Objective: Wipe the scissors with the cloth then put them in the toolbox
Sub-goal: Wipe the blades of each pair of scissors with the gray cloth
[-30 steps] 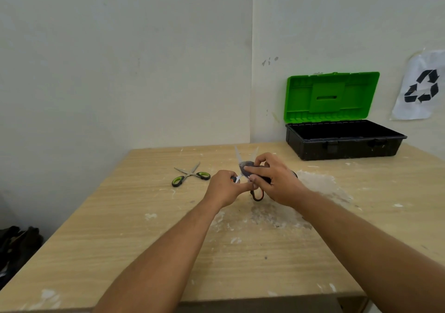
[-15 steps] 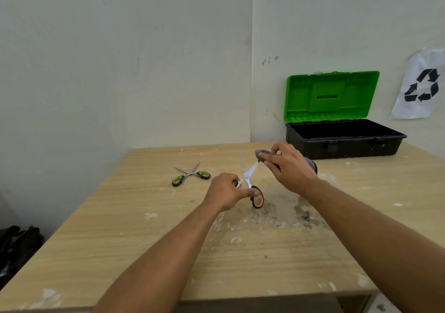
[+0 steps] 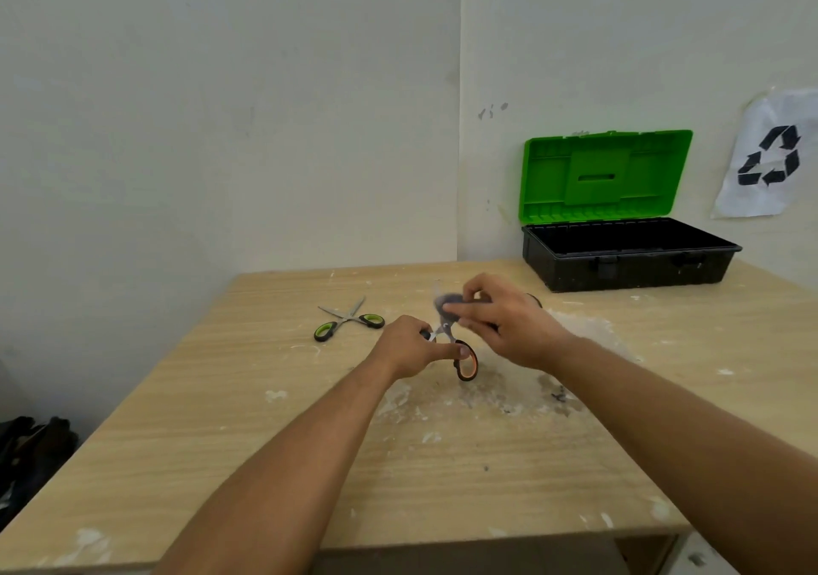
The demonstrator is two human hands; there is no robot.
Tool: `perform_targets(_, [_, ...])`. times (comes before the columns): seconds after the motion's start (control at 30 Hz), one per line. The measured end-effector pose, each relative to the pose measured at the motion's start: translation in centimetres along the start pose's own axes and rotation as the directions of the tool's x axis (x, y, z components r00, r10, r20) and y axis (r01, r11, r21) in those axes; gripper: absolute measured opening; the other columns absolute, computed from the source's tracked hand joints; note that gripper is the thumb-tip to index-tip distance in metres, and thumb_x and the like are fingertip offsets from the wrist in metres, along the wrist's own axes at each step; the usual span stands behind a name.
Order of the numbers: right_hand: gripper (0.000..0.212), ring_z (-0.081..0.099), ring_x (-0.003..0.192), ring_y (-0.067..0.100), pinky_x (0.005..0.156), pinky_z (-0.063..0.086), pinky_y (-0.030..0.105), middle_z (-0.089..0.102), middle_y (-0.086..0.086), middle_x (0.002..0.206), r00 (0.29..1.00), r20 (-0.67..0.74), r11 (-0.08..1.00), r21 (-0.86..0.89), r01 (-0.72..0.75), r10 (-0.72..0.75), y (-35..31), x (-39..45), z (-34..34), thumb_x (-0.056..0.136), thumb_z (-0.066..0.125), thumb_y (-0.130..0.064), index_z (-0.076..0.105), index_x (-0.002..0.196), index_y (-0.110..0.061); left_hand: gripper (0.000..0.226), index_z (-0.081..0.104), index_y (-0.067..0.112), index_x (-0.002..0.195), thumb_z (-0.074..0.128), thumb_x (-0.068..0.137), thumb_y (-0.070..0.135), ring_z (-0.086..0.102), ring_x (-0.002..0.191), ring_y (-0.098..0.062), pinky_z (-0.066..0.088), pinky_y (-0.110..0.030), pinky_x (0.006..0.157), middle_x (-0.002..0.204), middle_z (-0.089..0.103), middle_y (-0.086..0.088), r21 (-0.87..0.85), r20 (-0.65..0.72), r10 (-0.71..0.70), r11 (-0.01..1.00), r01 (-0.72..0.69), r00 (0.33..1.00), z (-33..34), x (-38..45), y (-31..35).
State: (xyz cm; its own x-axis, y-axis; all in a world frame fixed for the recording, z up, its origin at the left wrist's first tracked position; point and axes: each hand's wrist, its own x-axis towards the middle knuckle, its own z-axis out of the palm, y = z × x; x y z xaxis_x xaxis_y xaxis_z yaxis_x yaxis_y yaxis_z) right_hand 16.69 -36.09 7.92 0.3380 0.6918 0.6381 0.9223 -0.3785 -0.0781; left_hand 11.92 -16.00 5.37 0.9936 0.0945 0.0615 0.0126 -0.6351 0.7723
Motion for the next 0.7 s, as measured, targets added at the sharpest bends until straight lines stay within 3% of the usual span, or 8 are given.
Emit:
perform_targets(0.07, [0.028, 0.055, 0.094, 0.025, 0.08, 0.048, 0.037, 0.056, 0.006, 0.11, 0.986, 0.148, 0.996, -0.039, 0.084, -0.077, -0.2, 0.0, 0.2, 0.096, 0.065, -0.021, 0.071, 0.124, -0.022, 0.065, 0.036, 0.016, 0.062, 0.087, 0.063, 0.056, 0.023, 0.051, -0.015, 0.017, -0.032, 0.054, 0.056, 0.023, 0.005, 0.018, 0.026, -0.013, 1.0, 0.013, 1.0, -0.1, 0.0, 0.0])
perform_targets(0.13, [0.029, 0.054, 0.093, 0.026, 0.08, 0.048, 0.04, 0.057, 0.006, 0.109, 0.975, 0.205, 0.993, -0.064, 0.099, -0.084, -0.1, 0.0, 0.3, 0.097, 0.063, -0.024, 0.07, 0.125, -0.025, 0.065, 0.038, 0.016, 0.063, 0.087, 0.062, 0.058, 0.026, 0.051, -0.015, 0.019, -0.032, 0.053, 0.057, 0.026, 0.005, 0.063, 0.042, -0.018, 0.998, 0.015, 0.999, -0.3, 0.0, 0.2])
perform_targets(0.3, [0.028, 0.054, 0.091, 0.029, 0.08, 0.048, 0.044, 0.057, 0.008, 0.108, 0.988, 0.155, 0.995, -0.104, -0.006, 0.022, 0.7, 0.6, 0.3, 0.097, 0.062, -0.021, 0.072, 0.123, -0.022, 0.07, 0.031, 0.02, 0.059, 0.086, 0.06, 0.062, 0.02, 0.047, -0.012, 0.016, -0.032, 0.053, 0.056, 0.025, 0.006, 0.173, 0.054, 0.064, 0.982, -0.072, 0.996, 0.1, -0.3, 0.0])
perform_targets(0.53, [0.027, 0.052, 0.098, 0.027, 0.086, 0.039, 0.035, 0.054, 0.007, 0.109, 0.98, 0.136, 0.982, -0.147, -0.122, 0.143, 2.7, 2.4, -0.2, 0.1, 0.058, -0.022, 0.072, 0.123, -0.02, 0.074, 0.028, 0.017, 0.059, 0.087, 0.058, 0.063, 0.018, 0.05, -0.014, 0.014, -0.033, 0.054, 0.056, 0.022, 0.006, 0.193, 0.039, 0.119, 0.973, -0.124, 0.992, 0.9, -0.6, -0.1])
perform_targets(0.7, [0.028, 0.052, 0.094, 0.018, 0.085, 0.042, 0.032, 0.05, -0.001, 0.103, 0.933, 0.054, 0.935, -0.012, -0.355, 0.355, 4.2, 2.8, -0.7, 0.1, 0.057, -0.024, 0.071, 0.124, -0.023, 0.075, 0.026, 0.018, 0.059, 0.086, 0.059, 0.064, 0.017, 0.052, -0.015, 0.012, -0.034, 0.057, 0.059, 0.019, 0.004, 0.146, 0.069, 0.088, 0.985, -0.098, 0.994, 1.2, -0.8, -0.1])
